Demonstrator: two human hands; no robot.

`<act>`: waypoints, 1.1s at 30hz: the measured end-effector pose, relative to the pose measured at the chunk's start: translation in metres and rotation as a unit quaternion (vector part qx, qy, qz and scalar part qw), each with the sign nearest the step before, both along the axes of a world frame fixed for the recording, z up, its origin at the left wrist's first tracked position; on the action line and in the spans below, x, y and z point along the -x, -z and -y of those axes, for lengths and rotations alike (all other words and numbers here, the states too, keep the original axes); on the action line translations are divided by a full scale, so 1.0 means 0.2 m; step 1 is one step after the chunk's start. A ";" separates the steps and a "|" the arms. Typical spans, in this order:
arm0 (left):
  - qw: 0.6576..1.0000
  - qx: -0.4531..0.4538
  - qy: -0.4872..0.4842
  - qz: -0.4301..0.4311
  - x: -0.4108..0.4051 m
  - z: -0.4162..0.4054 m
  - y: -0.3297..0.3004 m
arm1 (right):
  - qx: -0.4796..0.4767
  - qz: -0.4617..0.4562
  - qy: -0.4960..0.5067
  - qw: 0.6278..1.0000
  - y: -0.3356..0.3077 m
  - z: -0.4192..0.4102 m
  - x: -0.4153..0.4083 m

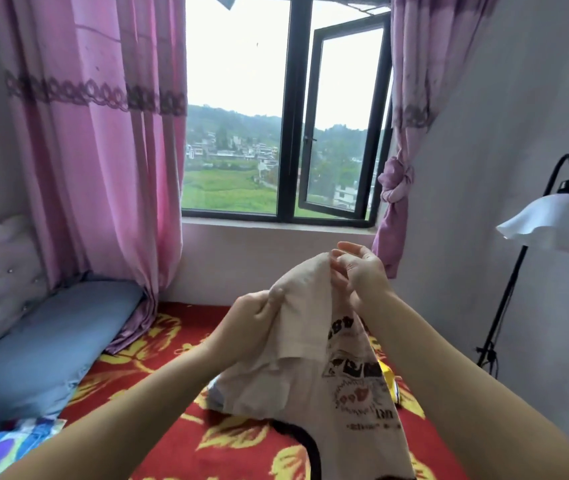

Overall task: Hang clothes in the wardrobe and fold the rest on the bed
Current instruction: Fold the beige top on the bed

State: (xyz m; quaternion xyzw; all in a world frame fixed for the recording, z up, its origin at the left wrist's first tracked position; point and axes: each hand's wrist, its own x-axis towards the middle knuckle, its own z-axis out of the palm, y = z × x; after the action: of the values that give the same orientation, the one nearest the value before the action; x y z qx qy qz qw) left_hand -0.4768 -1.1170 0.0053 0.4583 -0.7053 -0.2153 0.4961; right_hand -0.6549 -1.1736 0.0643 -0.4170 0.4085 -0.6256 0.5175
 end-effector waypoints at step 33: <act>0.980 -0.024 -0.057 0.189 -0.01 0.05 -0.22 | 0.075 -0.369 -0.258 0.890 -0.11 -0.21 0.10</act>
State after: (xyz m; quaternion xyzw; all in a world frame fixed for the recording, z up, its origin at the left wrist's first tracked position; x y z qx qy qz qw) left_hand -0.4742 -1.1271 0.0495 0.5417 -0.7538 -0.1128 0.3544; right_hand -0.6743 -1.1314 0.0871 -0.7463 0.3998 -0.2999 0.4396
